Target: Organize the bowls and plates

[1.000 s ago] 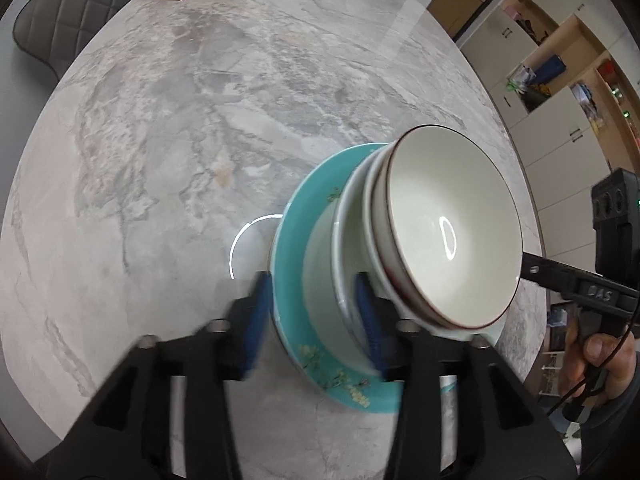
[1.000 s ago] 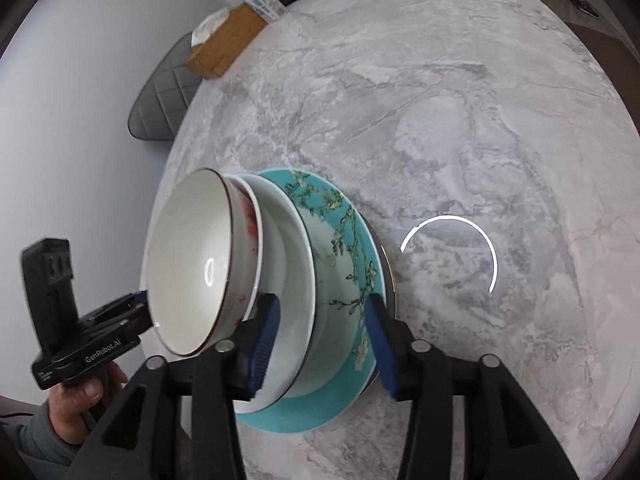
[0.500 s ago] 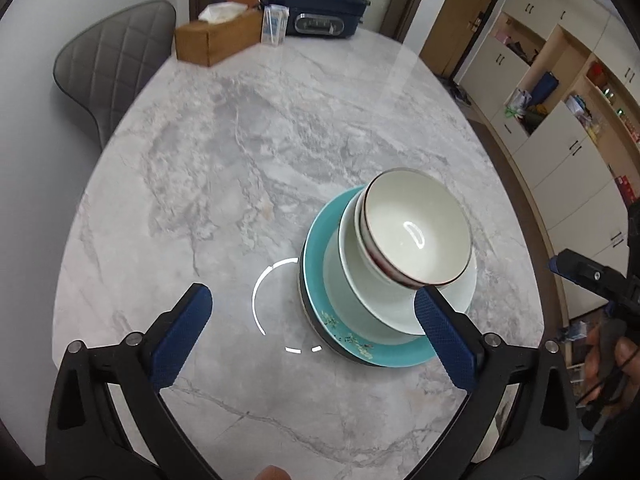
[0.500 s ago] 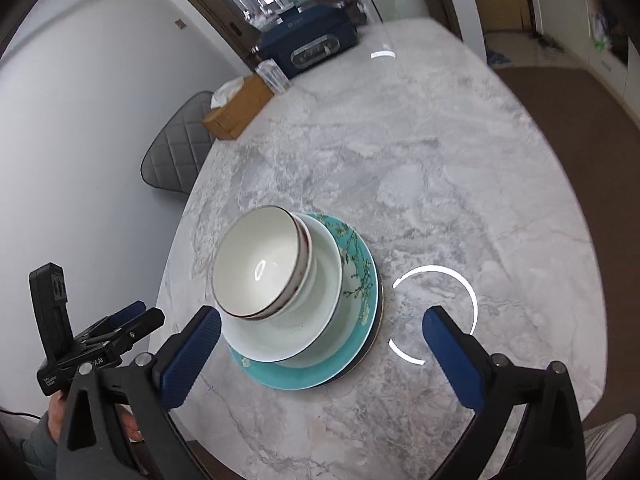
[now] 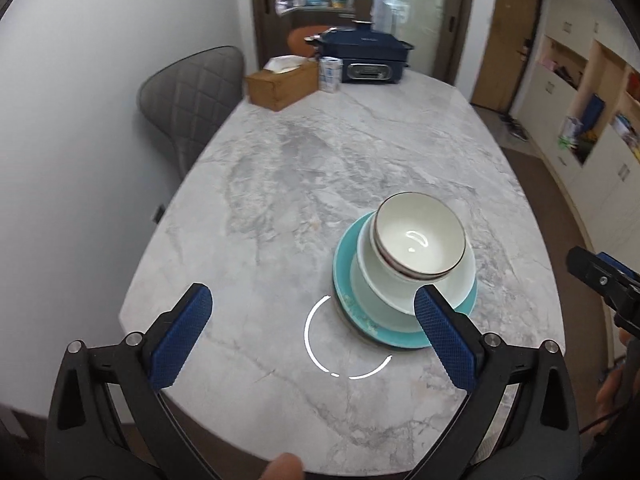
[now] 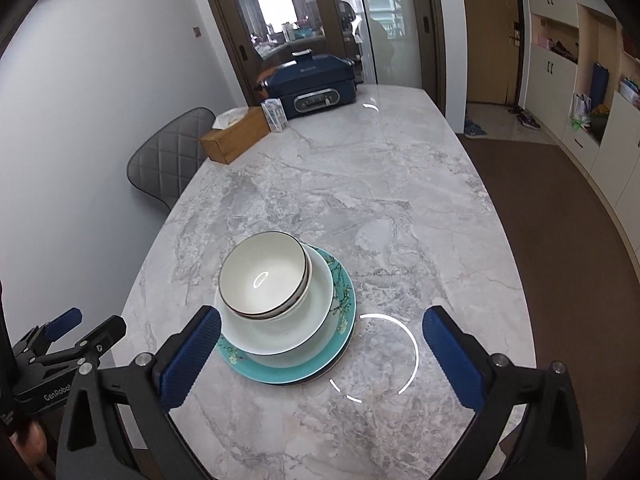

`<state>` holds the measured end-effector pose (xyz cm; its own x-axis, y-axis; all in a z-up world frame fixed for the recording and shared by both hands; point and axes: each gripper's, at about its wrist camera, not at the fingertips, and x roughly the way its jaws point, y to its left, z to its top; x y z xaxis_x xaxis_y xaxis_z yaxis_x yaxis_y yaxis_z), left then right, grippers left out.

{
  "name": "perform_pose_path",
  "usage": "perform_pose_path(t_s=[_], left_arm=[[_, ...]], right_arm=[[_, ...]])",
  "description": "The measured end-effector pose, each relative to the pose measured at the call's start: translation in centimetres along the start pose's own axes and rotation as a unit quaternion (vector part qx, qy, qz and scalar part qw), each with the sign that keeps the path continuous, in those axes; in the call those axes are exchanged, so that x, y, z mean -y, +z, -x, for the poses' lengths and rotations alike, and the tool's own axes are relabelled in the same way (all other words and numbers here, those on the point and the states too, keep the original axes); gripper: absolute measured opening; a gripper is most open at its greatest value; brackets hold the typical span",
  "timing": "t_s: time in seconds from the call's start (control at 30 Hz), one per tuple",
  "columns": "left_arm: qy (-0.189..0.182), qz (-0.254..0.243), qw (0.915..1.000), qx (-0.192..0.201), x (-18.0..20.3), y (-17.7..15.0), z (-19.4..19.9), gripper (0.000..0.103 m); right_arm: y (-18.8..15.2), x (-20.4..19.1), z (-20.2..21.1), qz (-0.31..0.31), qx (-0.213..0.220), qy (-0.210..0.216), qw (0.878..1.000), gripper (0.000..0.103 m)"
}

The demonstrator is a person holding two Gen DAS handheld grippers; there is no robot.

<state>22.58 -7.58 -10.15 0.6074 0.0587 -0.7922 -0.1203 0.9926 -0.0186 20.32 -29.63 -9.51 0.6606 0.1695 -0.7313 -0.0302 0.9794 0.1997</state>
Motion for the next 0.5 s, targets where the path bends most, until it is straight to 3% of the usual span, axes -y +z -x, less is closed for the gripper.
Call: perform_pose_path(t_s=[0.07,0.13,0.27,0.37,0.5], left_arm=[[-0.015,0.000,0.9999,0.007,0.4,-0.6,1.8,0.103],[-0.005,0.003,0.9998,0.020,0.8,-1.3,3.9,0.103],[0.007,0.026,0.9996,0.010,0.8,-2.6,6.6,0.103],[-0.026,0.037,0.9990,0.005,0.3,-3.4,8.0,0.103],[-0.038,0.021,0.9990,0.002,-0.1,-3.6,8.6,0.103]], right_arm=[[-0.3,0.0,1.2,0.007,0.005,0.002,1.000,0.103],[-0.5,0.1,2.3,0.008,0.010,0.005,1.000,0.103],[-1.0,-0.5,4.2,0.021,0.010,-0.001,1.000,0.103],[-1.4,-1.6,5.6,0.035,0.014,-0.012,0.999,0.103],[-2.1,-3.7,7.5,0.050,0.027,-0.028,0.998,0.103]])
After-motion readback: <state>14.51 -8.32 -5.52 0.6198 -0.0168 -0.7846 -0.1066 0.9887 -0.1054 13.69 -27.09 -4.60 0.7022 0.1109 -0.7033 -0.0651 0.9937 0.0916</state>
